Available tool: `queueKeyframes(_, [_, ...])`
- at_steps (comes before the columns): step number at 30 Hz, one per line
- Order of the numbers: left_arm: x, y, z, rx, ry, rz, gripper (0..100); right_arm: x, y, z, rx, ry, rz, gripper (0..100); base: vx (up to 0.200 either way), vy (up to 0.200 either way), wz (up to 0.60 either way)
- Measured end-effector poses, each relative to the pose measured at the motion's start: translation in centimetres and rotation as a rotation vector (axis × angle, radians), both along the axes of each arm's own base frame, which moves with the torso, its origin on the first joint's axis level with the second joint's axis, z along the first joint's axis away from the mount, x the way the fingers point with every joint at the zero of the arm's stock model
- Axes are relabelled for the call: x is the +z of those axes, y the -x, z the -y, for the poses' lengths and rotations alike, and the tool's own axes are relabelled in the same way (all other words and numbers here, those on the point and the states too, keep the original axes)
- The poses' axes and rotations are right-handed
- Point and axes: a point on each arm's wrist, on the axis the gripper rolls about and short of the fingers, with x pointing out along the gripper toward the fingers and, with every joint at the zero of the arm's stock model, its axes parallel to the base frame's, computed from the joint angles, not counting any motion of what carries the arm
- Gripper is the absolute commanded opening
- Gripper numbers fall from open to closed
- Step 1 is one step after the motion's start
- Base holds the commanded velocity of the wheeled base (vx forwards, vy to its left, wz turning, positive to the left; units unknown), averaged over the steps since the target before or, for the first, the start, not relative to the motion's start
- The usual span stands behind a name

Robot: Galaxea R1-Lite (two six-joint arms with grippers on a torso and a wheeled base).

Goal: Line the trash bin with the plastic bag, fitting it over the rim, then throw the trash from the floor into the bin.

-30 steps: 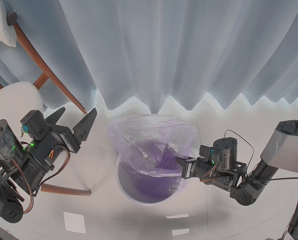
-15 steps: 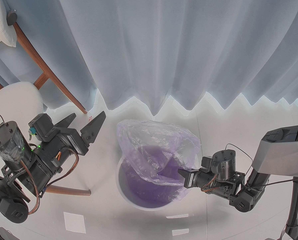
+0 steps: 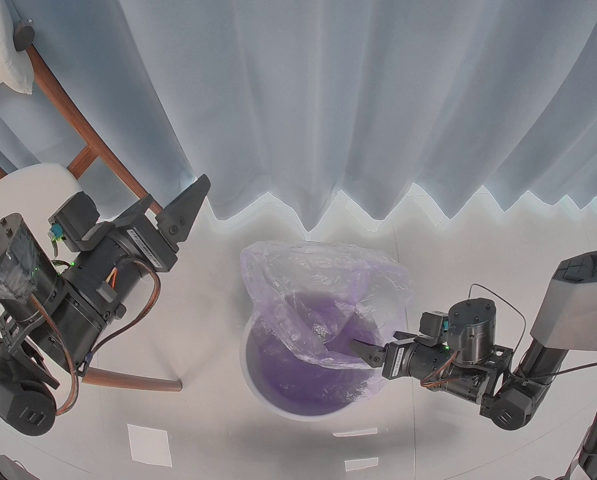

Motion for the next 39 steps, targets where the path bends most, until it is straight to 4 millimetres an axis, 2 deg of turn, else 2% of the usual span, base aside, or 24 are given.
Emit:
queueKeyframes(6, [0.3, 1.4, 1.1, -0.072, 0.018, -0.007, 100, 2.0, 0.7, 0.4, 0.002, -0.031, 0.045, 100, 0.000, 0.000, 0.00])
queueKeyframes(13, [0.8, 2.0, 1.5, -0.097, 0.044, 0.004, 100, 4.7, 1.4, 0.9, 0.001, -0.083, 0.112, 100, 0.000, 0.000, 0.00])
queueKeyframes(16, [0.9, 2.3, 1.8, -0.124, 0.078, -0.006, 100, 5.2, 1.8, 1.2, 0.000, -0.092, 0.126, 100, 0.000, 0.000, 0.00])
queueKeyframes(27, [3.3, 2.2, 2.9, -0.279, 0.352, -0.035, 100, 7.4, 2.4, 1.8, -0.021, -0.184, 0.183, 100, 0.000, 0.000, 0.00])
queueKeyframes(34, [1.9, 2.8, 2.5, -0.456, 0.300, -0.080, 100, 9.1, 2.8, 2.7, -0.034, -0.271, 0.207, 100, 0.000, 0.000, 0.00])
queueKeyframes(39, [1.8, 2.3, 1.3, -0.457, 0.287, -0.072, 100, 10.7, 3.4, 3.5, -0.009, -0.314, 0.241, 100, -0.120, 0.000, 0.00])
